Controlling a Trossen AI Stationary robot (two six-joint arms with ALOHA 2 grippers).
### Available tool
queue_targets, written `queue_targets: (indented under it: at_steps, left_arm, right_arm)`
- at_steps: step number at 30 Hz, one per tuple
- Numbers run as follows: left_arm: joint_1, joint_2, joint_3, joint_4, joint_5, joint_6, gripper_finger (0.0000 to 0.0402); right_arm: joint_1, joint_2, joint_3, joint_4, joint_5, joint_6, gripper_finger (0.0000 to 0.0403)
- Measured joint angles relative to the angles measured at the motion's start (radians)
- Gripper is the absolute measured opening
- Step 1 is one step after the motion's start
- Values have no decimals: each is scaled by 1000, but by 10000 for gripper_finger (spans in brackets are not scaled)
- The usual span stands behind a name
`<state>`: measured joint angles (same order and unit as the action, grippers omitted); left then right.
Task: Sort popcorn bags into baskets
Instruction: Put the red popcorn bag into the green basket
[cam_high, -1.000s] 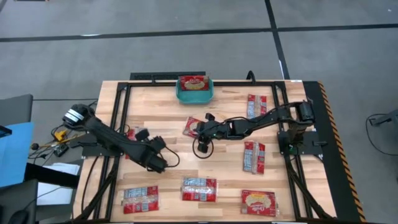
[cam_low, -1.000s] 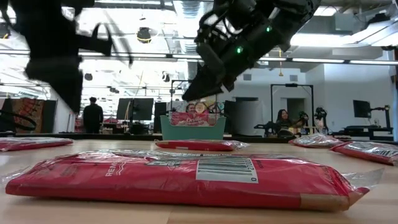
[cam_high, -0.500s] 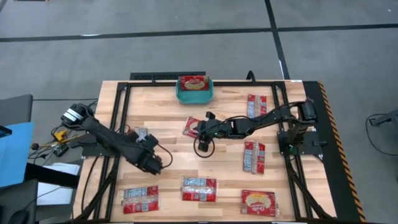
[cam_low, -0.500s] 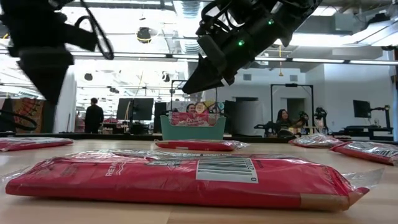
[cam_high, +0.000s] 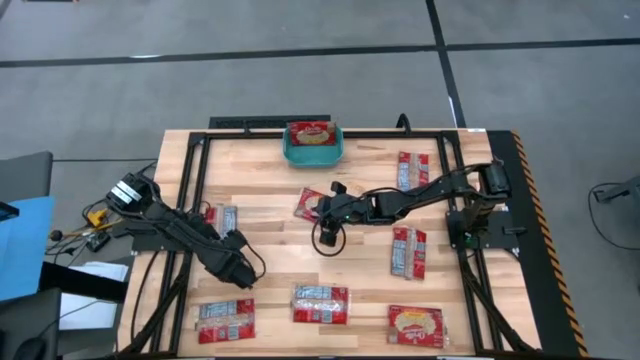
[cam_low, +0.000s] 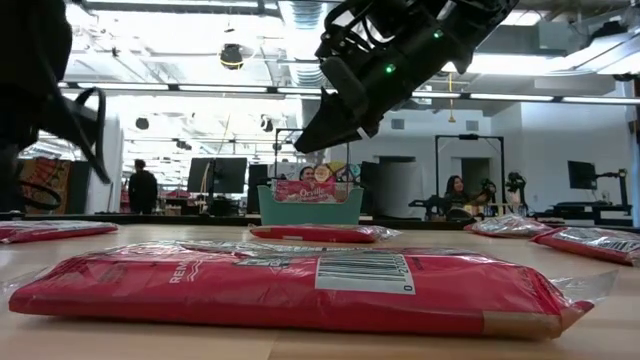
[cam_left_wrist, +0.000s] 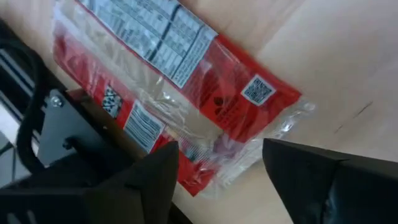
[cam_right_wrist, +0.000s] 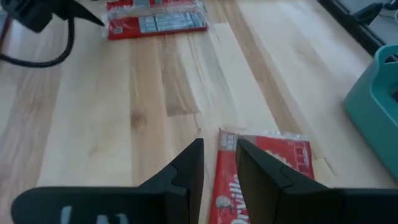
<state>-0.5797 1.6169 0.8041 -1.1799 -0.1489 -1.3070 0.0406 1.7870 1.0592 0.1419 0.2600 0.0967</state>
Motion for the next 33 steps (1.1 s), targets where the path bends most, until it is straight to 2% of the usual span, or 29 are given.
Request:
queue_targets:
  at_steps: [6,10,13,17,19,22,26,29,33]
  left_arm:
    - [0,-9,-90,158,-5,72,234]
    - [5,-13,-126,194,-11,116,205]
    - [19,-7,-122,192,-14,130,150]
    - [45,-5,-127,218,-23,171,38]
    - [57,-4,-121,225,-27,195,14]
    - [59,1,-80,221,-58,253,5]
    - [58,-6,28,215,-165,329,1]
    - [56,-21,112,196,-232,405,0]
    - [53,-48,234,96,-321,515,0]
  right_arm:
    - [-2,1,0,-18,0,4,117]
    - [-2,1,0,-18,0,20,117]
    - [-1,1,0,-20,0,27,117]
    - [3,1,0,-23,0,31,117]
    - [3,1,0,-23,0,34,117]
    - [8,1,0,-23,0,37,117]
    - [16,-5,0,-19,-18,89,117]
    - [38,-72,-2,1,-83,86,117]
    - [60,-155,2,15,-92,10,117]
